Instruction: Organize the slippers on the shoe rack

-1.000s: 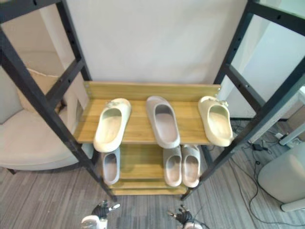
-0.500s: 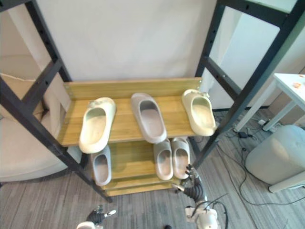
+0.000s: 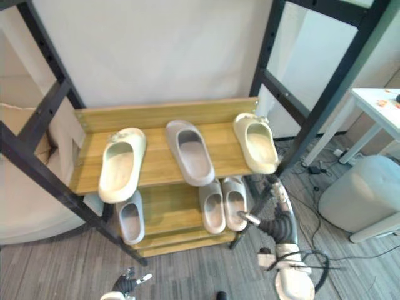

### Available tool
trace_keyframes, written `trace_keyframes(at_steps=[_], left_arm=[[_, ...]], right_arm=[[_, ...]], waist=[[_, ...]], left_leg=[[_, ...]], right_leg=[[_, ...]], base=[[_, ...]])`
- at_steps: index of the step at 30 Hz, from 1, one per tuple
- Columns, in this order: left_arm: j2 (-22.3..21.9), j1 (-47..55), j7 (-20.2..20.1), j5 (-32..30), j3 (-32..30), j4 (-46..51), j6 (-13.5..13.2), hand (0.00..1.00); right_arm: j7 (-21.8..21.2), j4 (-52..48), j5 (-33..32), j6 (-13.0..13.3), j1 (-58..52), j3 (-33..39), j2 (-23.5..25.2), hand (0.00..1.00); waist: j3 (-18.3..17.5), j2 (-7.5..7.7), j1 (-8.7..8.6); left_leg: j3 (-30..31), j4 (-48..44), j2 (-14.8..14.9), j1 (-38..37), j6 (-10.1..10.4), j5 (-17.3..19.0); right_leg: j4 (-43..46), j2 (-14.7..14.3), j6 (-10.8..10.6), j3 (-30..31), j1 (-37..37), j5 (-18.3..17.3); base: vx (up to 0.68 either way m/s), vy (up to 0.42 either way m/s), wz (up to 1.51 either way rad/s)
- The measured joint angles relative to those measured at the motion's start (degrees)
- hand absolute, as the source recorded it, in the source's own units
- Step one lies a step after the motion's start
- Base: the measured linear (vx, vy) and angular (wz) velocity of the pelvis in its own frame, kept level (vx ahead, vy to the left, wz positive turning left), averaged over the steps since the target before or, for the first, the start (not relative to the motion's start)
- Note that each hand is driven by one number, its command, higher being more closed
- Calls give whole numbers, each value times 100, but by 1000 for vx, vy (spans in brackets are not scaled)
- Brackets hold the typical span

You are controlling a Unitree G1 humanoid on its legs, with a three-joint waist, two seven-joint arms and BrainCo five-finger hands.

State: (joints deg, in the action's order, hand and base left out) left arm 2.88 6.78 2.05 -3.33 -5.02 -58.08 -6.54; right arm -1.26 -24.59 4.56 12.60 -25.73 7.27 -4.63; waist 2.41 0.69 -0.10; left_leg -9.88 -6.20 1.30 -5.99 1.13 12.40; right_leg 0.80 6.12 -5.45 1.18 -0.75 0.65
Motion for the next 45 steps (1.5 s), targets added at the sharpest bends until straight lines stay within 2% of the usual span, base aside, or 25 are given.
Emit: trace_keyframes(at_steps=[4,10,17,20,23,27,39,45], left_arm=[[35,-7,-9,3,115,-98,-58,0],[94,-36,-111,0,219,-170,-57,0],[106,-94,-124,-1,236,-231,-56,0],[124,-95,-134,-3,272,-232,-55,0],[151,-132,-134,-2,380,-233,-56,0],[210,-160,-162,-4,444,-246,-55,0],[247,-190,-228,-3,499,-228,-59,0],[248,-255,-227,-1,576,-229,-57,0]], right_arm=[[9,-415,-7,54,58,215,-35,0],[147,-429,-10,98,584,485,-310,0],[237,-192,-28,102,1534,601,-683,0],[249,199,-76,92,1901,600,-836,0],[251,443,-129,87,2172,566,-1045,0],[279,967,-240,75,2653,324,-1364,0],[309,2244,-291,-165,3889,-573,-1717,0],[231,2804,-292,-235,4330,-839,-1833,0]], waist=[[-8,-8,-32],[-22,6,-92],[-22,10,-78],[-21,14,-76],[-26,27,-11],[-40,54,14],[-44,109,106],[-27,135,248]], left_leg=[[17,-11,-14,6,-2,0],[125,-39,-53,76,-5,0],[309,-104,-58,200,-9,-3],[422,-105,-63,206,-12,-5],[470,-108,-69,266,-11,-7],[572,-114,-68,318,-10,-9],[756,-113,-68,378,-11,-8],[847,-127,-69,391,-12,-9]], right_leg=[[3,9,-5,26,-1,3],[-13,25,-5,-36,-13,3],[-31,43,-4,-164,-54,2],[-71,57,-3,-259,17,1],[-113,58,-4,-308,21,2],[-164,58,-2,-412,29,3],[-236,64,23,-583,94,21],[-239,66,27,-665,134,24]], base=[[-41,-9,0],[0,-4,6],[0,-14,12],[-4,-13,17],[-7,-9,10],[15,-12,11],[6,-7,8],[-13,-15,7]])
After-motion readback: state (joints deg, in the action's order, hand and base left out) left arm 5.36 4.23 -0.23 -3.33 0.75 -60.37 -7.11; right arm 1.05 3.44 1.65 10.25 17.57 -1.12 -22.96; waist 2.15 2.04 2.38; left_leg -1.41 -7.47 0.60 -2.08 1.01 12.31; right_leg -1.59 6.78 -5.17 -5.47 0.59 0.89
